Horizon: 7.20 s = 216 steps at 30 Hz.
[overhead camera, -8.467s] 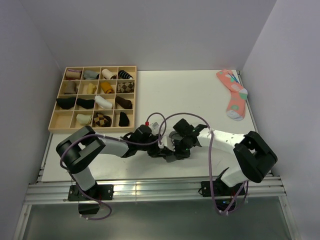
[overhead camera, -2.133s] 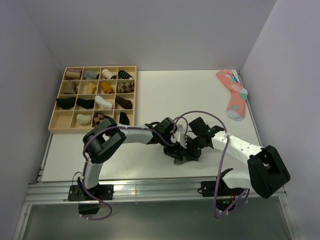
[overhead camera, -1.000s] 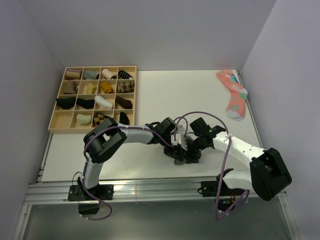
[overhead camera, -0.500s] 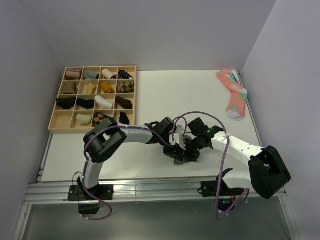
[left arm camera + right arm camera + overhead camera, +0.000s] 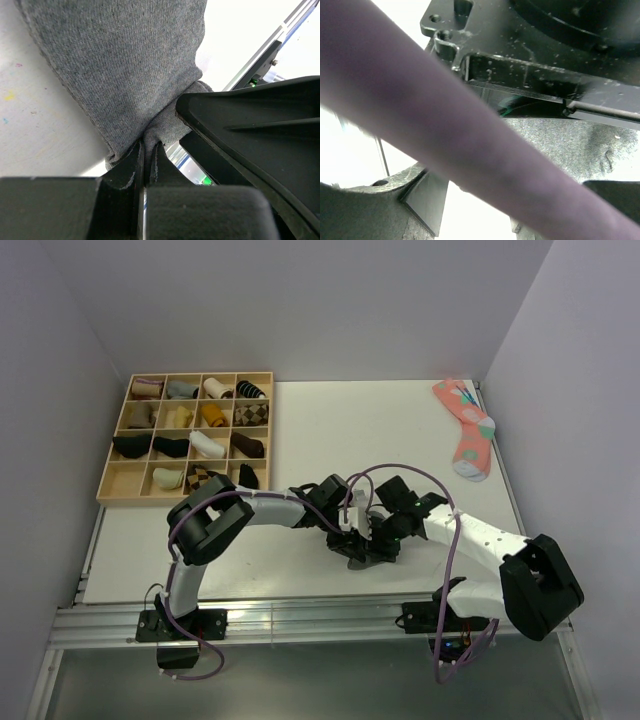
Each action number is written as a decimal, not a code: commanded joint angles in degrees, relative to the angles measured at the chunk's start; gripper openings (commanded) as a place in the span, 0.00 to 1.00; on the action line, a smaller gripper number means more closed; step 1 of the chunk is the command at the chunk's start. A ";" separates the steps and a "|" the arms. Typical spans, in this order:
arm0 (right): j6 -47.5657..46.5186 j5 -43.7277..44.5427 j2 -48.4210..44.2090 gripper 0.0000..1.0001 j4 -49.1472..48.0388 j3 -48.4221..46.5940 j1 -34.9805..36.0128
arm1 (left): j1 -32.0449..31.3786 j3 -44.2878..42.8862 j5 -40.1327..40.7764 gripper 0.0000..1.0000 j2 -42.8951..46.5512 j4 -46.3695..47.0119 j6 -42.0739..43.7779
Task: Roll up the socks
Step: Roll the sock at the center of the board.
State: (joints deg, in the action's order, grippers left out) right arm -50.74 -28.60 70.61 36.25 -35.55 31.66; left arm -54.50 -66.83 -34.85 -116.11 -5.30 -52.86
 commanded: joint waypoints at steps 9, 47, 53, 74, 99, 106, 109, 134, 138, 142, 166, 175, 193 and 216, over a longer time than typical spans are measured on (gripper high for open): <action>-1.90 2.68 2.42 0.50 5.67 1.19 1.91 | 1.77 1.18 2.51 0.00 -0.69 -2.35 1.71; 5.21 6.36 7.88 0.19 9.89 -1.36 1.39 | 4.49 13.57 15.59 0.41 15.74 10.66 -2.16; 5.48 6.36 7.79 0.19 9.89 -1.36 1.39 | 6.34 8.84 18.32 0.46 10.57 15.50 2.04; 5.21 5.92 8.05 0.18 10.07 -1.45 1.39 | 8.45 -5.06 0.14 0.50 -5.96 12.08 25.25; 5.39 6.19 7.70 0.18 9.28 -1.71 1.39 | 9.58 -2.52 -5.93 0.00 -11.25 13.64 23.16; 5.91 4.52 10.77 0.17 9.28 -6.62 1.47 | 16.70 1.43 -1.62 0.00 -5.80 15.58 19.81; 6.62 3.90 13.06 0.17 8.58 -10.31 2.09 | 19.60 0.39 0.92 0.00 -4.30 12.25 20.34; 10.30 -16.39 43.10 0.16 15.69 -40.11 4.73 | 28.05 2.66 14.45 0.00 2.38 8.29 17.97; 11.53 -17.37 47.07 0.16 17.81 -42.93 4.73 | 28.05 6.52 15.34 0.00 4.23 10.83 16.92; 13.99 -16.84 48.57 0.16 18.85 -44.69 4.81 | 27.69 9.87 17.36 0.12 6.51 14.08 17.09; 21.74 -15.17 54.19 0.15 19.91 -44.78 1.22 | 20.93 26.13 27.38 0.44 24.89 23.14 16.12; 24.11 -14.03 55.60 0.15 18.86 -44.34 -1.34 | 19.35 29.12 25.01 0.45 26.81 28.32 16.47; 25.43 -13.24 55.43 0.14 17.10 -41.97 -3.71 | 19.08 35.88 19.30 0.44 27.52 41.68 17.79; 23.85 -12.27 51.82 0.15 17.71 -43.46 2.09 | 1.68 43.27 26.68 0.39 30.16 49.33 22.36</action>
State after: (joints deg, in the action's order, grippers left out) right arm -23.92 -46.61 122.74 57.56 -78.74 32.67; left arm -51.72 -23.42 -10.28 -84.18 40.18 -32.25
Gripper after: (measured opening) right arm 0.149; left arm 0.391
